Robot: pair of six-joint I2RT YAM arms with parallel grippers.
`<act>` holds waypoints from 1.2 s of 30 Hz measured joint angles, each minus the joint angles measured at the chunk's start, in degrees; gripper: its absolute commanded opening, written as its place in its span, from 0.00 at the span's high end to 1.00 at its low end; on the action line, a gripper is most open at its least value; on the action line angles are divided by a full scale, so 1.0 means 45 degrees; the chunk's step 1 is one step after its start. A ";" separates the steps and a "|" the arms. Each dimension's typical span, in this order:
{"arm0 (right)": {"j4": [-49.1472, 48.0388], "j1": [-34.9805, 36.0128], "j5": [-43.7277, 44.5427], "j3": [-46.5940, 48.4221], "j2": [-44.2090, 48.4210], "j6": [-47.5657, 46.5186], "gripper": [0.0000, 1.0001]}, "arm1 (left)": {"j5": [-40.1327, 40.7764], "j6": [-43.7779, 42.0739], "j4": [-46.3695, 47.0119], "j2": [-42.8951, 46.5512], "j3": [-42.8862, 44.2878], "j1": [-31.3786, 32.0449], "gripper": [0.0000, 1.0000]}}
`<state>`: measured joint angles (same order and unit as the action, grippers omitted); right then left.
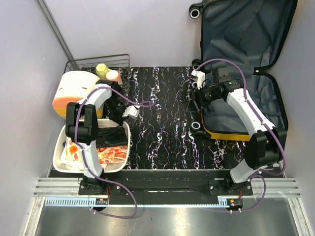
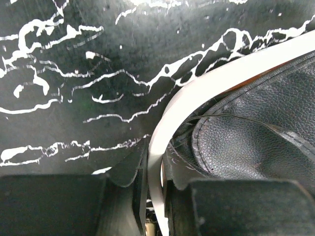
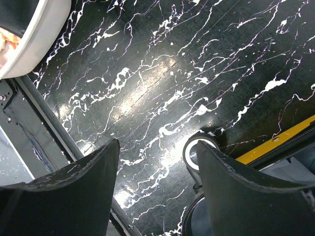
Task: Open, take out, and arrange the luggage
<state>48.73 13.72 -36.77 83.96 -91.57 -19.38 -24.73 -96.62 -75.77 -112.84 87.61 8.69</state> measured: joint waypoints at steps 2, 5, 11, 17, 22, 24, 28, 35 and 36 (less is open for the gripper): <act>0.0000 0.0000 -0.0049 0.0000 0.0000 0.0034 0.28 | 0.0107 -0.0233 -0.0029 0.0000 0.0000 -0.0262 0.93; -0.0005 0.0000 -0.0078 0.0005 0.0000 0.0049 0.27 | 0.0340 -0.0520 -0.0097 0.0029 -0.0015 -0.0680 0.90; 0.0000 0.0000 -0.0083 0.0000 0.0000 0.0068 0.27 | 0.1049 -0.1302 -0.0146 0.0364 -0.0393 -0.1331 0.64; 0.0000 0.0000 -0.0083 0.0005 0.0000 0.0078 0.23 | 0.1690 -0.1472 -0.0330 0.0695 0.0398 -0.1384 0.04; 0.0015 0.0000 -0.0063 0.0107 -0.0049 0.0053 0.18 | 0.1258 -0.0588 -0.0136 0.0753 0.2909 -0.1273 0.01; 0.0000 0.0000 -0.0044 0.0282 -0.0102 0.0005 0.12 | 0.1141 -0.0199 -0.0024 0.0928 0.3434 -0.1175 0.01; -0.0053 0.0000 0.0126 0.0772 -0.0126 -0.0155 0.00 | 0.0976 0.0869 -0.0151 0.1477 0.4061 -0.0588 0.01; -0.1224 0.0000 0.0952 0.1258 -0.0126 -0.0257 0.00 | 0.0821 0.4707 0.0044 0.1729 0.6601 0.0933 0.01; -0.1452 -0.0005 0.1088 0.1316 -0.0126 -0.0223 0.00 | 0.0860 0.5416 0.0296 0.1734 0.6912 0.1059 0.01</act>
<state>42.19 13.69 -31.88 89.89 -92.14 -20.38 -20.86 -72.25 -74.43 -105.03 118.72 13.45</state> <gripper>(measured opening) 0.994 0.988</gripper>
